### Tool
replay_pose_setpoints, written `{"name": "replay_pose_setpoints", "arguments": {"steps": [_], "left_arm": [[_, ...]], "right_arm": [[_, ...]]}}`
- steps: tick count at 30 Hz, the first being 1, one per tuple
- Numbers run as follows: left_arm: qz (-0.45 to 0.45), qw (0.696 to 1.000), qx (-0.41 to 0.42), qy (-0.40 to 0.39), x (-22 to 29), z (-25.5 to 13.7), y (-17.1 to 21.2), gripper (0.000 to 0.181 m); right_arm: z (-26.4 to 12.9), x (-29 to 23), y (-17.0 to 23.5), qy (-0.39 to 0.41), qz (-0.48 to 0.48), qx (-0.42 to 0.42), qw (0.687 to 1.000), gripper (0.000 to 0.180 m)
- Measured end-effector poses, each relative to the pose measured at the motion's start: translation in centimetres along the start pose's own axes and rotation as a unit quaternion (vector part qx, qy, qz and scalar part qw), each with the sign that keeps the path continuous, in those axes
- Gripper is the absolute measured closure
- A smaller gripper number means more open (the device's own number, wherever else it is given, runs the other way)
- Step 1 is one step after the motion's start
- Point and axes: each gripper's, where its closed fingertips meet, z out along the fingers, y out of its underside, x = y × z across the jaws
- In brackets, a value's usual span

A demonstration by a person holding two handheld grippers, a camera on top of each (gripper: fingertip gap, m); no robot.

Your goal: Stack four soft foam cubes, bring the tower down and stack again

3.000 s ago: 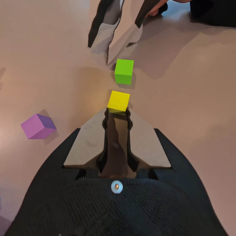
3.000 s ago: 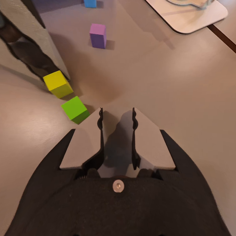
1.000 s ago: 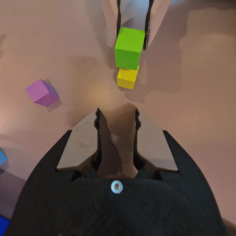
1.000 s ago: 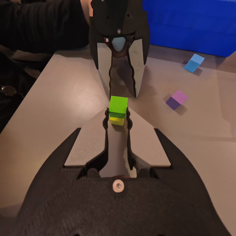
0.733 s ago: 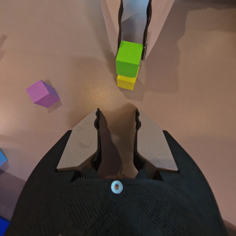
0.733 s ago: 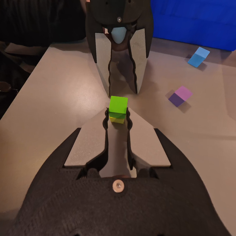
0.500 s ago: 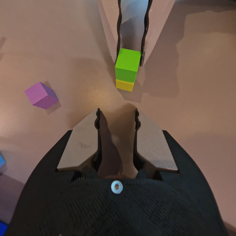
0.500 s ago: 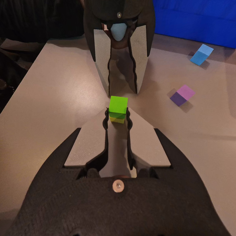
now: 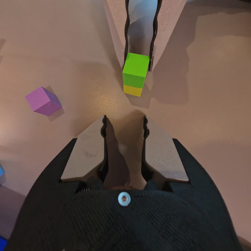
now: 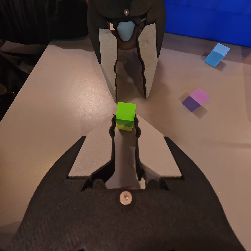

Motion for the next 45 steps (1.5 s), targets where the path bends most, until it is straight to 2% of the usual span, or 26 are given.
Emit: {"name": "replay_pose_setpoints", "arguments": {"steps": [4,5,7,10,14,17,22,26,29,31,33,37,41,45], "left_arm": [[0.0,1.0,-0.001,-0.002,-0.1,0.0,0.0,0.127],[0.0,1.0,-0.002,-0.005,-0.2,-0.1,0.1,0.125],[-0.005,1.0,-0.004,-0.009,-0.4,-0.2,0.2,0.12],[-0.023,1.0,-0.006,-0.014,-1.0,-0.3,0.4,0.117],[-0.056,0.993,0.001,-0.107,-4.6,-0.7,0.2,0.119],[-0.125,0.974,0.034,-0.184,-8.0,-1.6,-0.5,0.119],[-0.173,0.955,0.056,-0.233,-10.4,-1.6,-0.6,0.12],[-0.141,0.957,0.036,-0.251,-11.2,0.0,-0.8,0.118],[-0.121,0.957,0.028,-0.263,-11.7,0.7,-1.6,0.126],[-0.113,0.958,0.019,-0.263,-12.0,1.2,-1.8,0.151],[-0.103,0.958,0.018,-0.267,-12.2,1.3,-1.9,0.153],[-0.093,0.966,0.037,-0.24,-11.2,1.0,-2.3,0.153],[-0.055,0.979,0.158,-0.118,-6.5,-1.3,-6.2,0.153],[-0.006,0.962,0.274,0.015,-0.9,-5.4,-9.6,0.153]], "right_arm": [[-0.1,0.1,0.0,0.003,0.003,0.0,1.0,0.153],[-0.3,0.2,-0.2,0.006,0.006,0.005,1.0,0.146],[-1.0,0.1,-1.0,0.008,0.014,0.028,0.999,0.137],[-2.5,0.0,-2.4,0.015,0.022,0.079,0.997,0.135],[-4.9,0.3,-3.5,0.039,0.041,0.156,0.986,0.136],[-6.5,0.7,-3.3,0.048,0.074,0.212,0.973,0.138],[-7.4,1.7,-1.4,0.074,0.128,0.238,0.96,0.131],[-7.6,1.5,-1.2,0.08,0.134,0.246,0.957,0.131],[-7.2,1.2,-1.3,0.075,0.131,0.239,0.959,0.132],[-6.7,1.0,-1.1,0.075,0.125,0.225,0.963,0.132],[-6.2,0.8,-1.1,0.072,0.122,0.214,0.967,0.132],[-5.8,0.6,-1.6,0.066,0.119,0.212,0.968,0.133],[-6.2,0.7,-2.4,0.071,0.122,0.223,0.965,0.132],[-6.9,0.1,-3.5,0.065,0.117,0.245,0.96,0.131]]}}
